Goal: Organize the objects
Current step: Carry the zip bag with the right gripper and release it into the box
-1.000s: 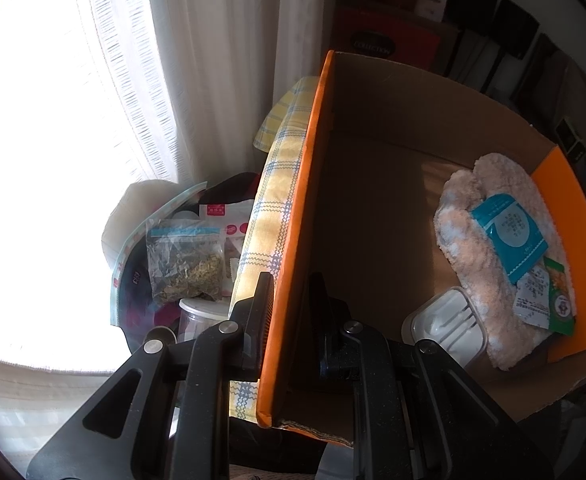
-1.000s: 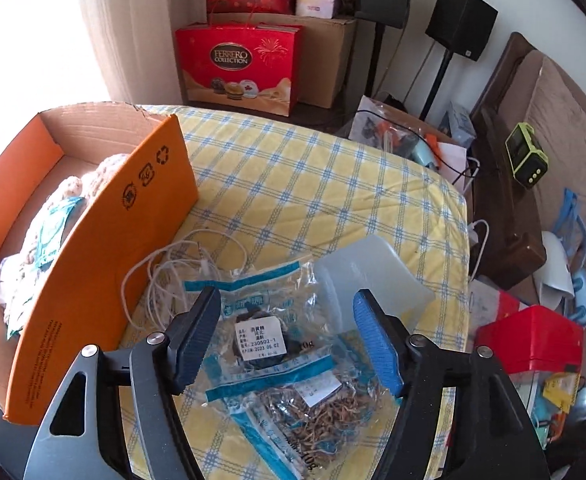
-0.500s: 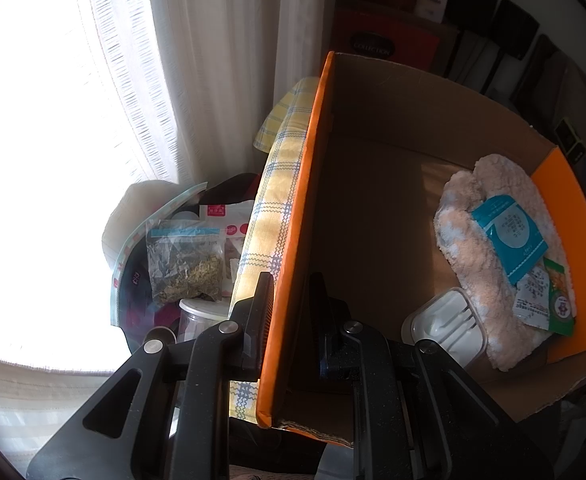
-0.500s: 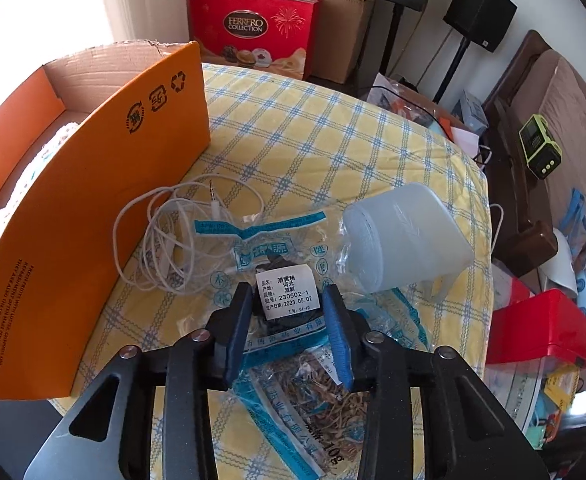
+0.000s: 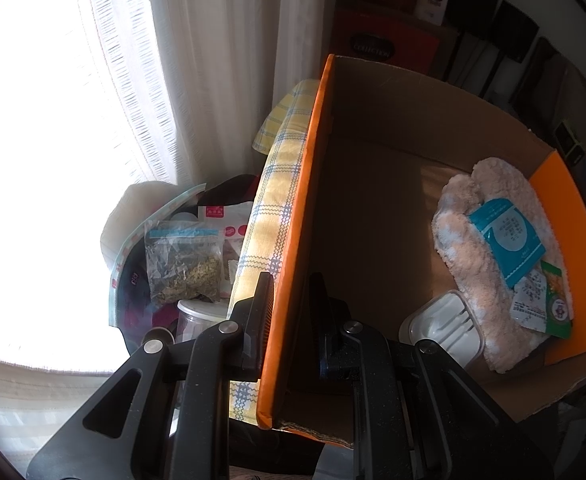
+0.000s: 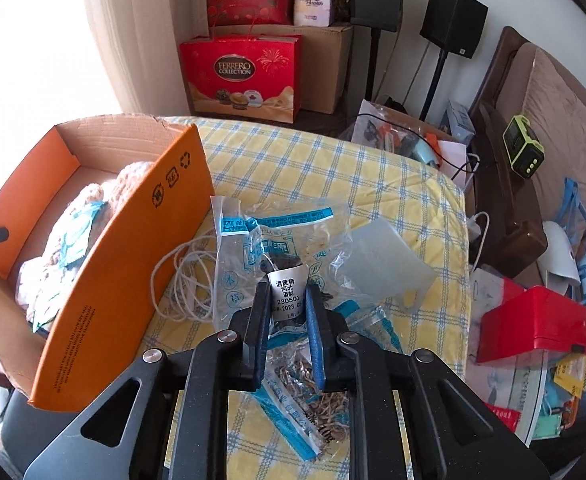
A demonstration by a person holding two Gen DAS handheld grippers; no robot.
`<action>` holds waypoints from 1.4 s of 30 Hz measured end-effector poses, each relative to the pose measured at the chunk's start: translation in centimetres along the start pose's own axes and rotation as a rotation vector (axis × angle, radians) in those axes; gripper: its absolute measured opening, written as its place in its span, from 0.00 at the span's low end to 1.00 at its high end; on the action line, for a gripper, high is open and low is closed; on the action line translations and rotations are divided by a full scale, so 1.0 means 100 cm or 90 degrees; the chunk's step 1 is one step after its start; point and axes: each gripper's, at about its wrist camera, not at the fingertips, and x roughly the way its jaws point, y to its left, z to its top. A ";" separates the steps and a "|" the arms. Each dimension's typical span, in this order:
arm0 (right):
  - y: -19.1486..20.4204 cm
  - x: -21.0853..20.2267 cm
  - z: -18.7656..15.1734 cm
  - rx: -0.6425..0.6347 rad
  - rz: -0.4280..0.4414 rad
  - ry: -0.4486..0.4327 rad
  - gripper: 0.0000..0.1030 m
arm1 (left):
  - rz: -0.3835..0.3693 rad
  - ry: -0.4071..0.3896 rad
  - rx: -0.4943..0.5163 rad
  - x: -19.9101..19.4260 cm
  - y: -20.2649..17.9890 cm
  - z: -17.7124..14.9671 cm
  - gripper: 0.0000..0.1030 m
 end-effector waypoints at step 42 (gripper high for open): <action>0.245 0.020 0.064 -0.078 0.254 -0.004 0.17 | -0.002 0.000 0.002 0.008 -0.012 0.009 0.15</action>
